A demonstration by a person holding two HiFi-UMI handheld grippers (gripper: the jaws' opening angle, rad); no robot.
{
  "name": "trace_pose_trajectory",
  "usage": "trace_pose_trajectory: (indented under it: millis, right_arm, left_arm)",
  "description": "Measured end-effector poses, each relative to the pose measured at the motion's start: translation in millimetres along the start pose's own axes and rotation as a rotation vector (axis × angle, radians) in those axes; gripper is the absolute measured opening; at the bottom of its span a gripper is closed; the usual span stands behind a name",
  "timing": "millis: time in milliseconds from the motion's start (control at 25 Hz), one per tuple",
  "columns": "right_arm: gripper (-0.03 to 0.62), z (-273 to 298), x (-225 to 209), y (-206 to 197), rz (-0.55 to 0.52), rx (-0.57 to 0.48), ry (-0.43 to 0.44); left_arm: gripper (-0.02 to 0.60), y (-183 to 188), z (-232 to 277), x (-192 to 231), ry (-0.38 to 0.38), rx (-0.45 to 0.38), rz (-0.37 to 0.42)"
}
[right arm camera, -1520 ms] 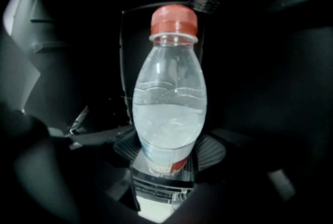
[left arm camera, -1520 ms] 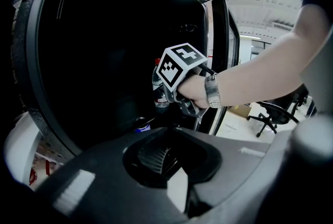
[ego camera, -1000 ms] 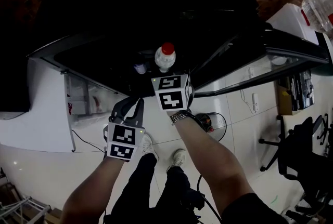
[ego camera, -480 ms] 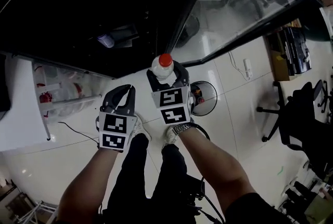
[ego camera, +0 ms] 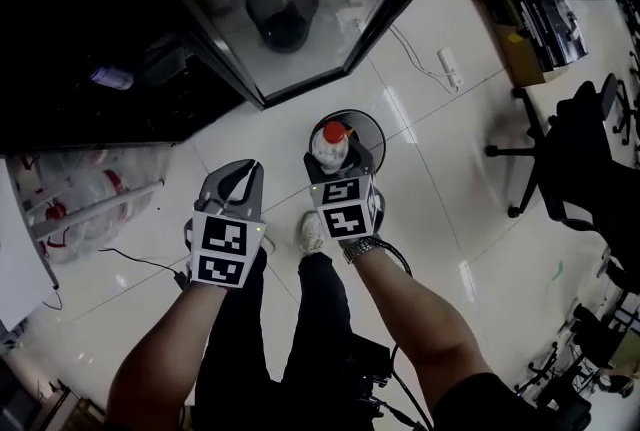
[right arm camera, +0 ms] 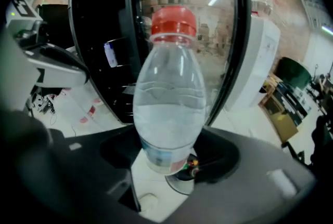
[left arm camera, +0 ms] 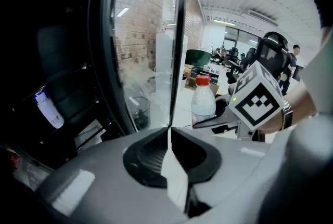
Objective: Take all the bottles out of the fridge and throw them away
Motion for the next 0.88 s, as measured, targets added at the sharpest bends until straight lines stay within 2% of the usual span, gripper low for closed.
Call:
trace_pose_trajectory:
  millis: [360,640,880]
  right_arm:
    - [0.298,29.9,-64.9,-85.1,0.071,0.144,-0.037]
    - [0.311,55.3,-85.9,-111.7,0.107,0.197,-0.034]
    - [0.311,51.6,-90.9,-124.1,0.151,0.217,-0.036]
  left_arm:
    - [0.005,4.1,55.8,-68.9,-0.110,0.052,0.076]
    - [0.005,-1.3,77.0,-86.0,-0.137,0.094,0.102]
    - [0.004,4.1,81.8,-86.9,-0.140,0.102,0.109]
Point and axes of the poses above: the fingertips, and each gripper's own axes: z forward along the fingers, x to its left, y out of its top, the point moved 2 cm from there along -z, backward along the fingers, and after that the axes turned 8 degrees about z, right-handed, at the moved point
